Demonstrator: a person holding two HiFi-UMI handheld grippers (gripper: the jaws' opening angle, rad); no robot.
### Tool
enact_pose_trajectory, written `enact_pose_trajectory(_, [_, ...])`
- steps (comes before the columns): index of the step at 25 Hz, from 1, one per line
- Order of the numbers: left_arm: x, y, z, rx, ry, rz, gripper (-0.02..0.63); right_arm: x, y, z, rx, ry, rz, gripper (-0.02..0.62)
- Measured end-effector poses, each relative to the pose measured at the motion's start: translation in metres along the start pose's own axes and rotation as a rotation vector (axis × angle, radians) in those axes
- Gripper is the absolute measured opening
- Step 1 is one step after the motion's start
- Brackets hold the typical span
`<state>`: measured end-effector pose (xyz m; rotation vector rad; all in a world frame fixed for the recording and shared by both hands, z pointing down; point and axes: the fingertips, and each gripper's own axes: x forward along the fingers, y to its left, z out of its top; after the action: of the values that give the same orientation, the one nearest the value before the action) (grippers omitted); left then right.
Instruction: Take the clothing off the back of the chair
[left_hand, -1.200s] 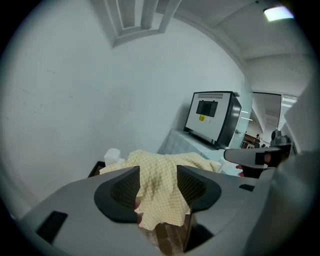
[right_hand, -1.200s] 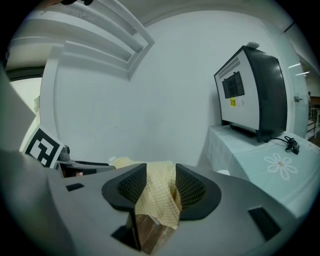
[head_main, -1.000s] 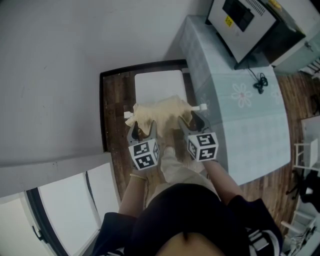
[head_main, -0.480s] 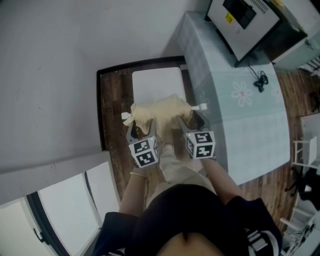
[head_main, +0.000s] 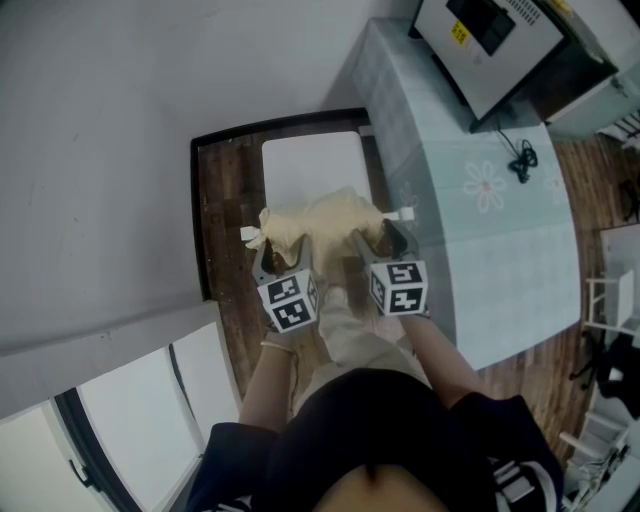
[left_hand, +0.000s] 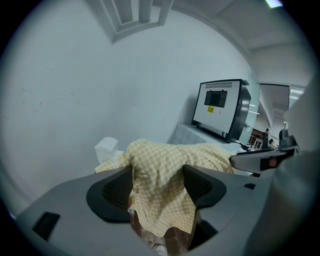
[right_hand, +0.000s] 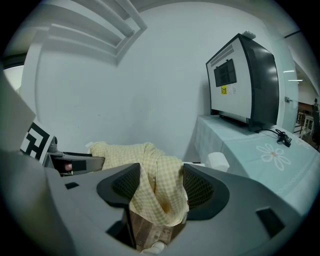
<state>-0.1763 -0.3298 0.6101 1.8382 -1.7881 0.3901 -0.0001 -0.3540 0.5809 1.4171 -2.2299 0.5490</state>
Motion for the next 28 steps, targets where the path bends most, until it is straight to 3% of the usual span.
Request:
enact_pose_trajectory(14, [0.006, -0.002, 0.001, -0.013, 0.013, -0.005, 0.277, 0.005, -0.001, 0.003, -0.005, -0.013, -0.054, 0.261])
enact_pose_trajectory(28, [0.004, -0.024, -0.005, 0.026, 0.077, -0.067, 0.126, 0.004, 0.005, -0.002, -0.01, -0.01, -0.061, 0.09])
